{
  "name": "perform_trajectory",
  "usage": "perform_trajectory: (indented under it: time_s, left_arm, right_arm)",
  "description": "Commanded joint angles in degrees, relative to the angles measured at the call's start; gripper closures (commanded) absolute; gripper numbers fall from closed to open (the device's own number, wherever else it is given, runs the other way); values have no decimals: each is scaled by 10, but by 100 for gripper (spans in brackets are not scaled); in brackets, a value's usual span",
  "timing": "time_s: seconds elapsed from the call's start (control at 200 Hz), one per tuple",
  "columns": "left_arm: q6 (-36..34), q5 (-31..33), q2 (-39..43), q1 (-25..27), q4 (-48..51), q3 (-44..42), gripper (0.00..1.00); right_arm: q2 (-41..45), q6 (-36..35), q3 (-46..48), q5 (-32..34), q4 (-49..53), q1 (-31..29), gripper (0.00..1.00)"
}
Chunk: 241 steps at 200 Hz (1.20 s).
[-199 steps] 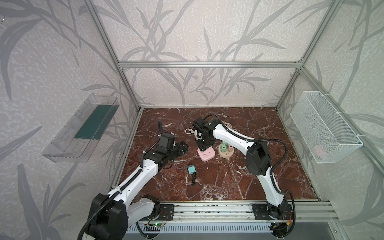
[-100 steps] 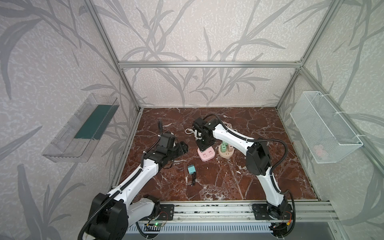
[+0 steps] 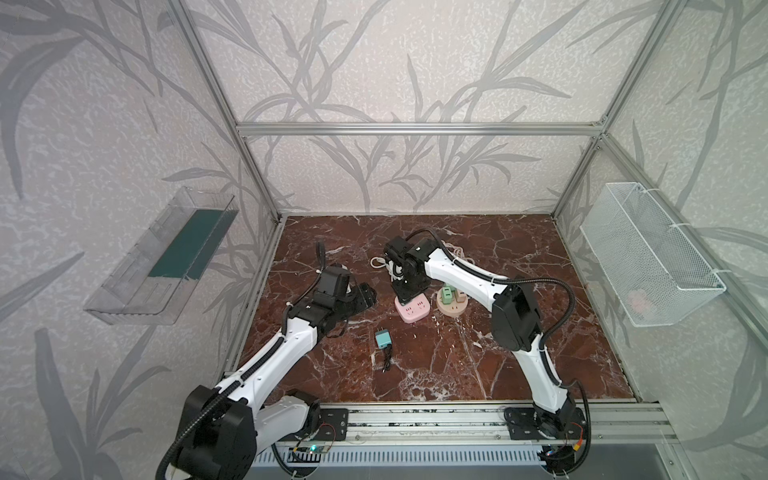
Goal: Insert the plug
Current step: 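Press the teal adapter down into the pink square strip with right gripper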
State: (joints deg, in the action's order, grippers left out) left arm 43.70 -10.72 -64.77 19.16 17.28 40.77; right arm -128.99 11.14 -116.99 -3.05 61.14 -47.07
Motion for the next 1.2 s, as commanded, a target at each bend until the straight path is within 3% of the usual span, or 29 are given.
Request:
perform_trajectory:
  time_s: [0.0, 1.2]
  left_arm:
    - [3, 9, -3, -1, -1, -7, 22]
    - [1, -9, -34, -1, -24, 1, 23]
  right_arm:
    - [12, 8, 14, 7, 13, -14, 100]
    - [-118, -18, -98, 22, 101, -14, 100]
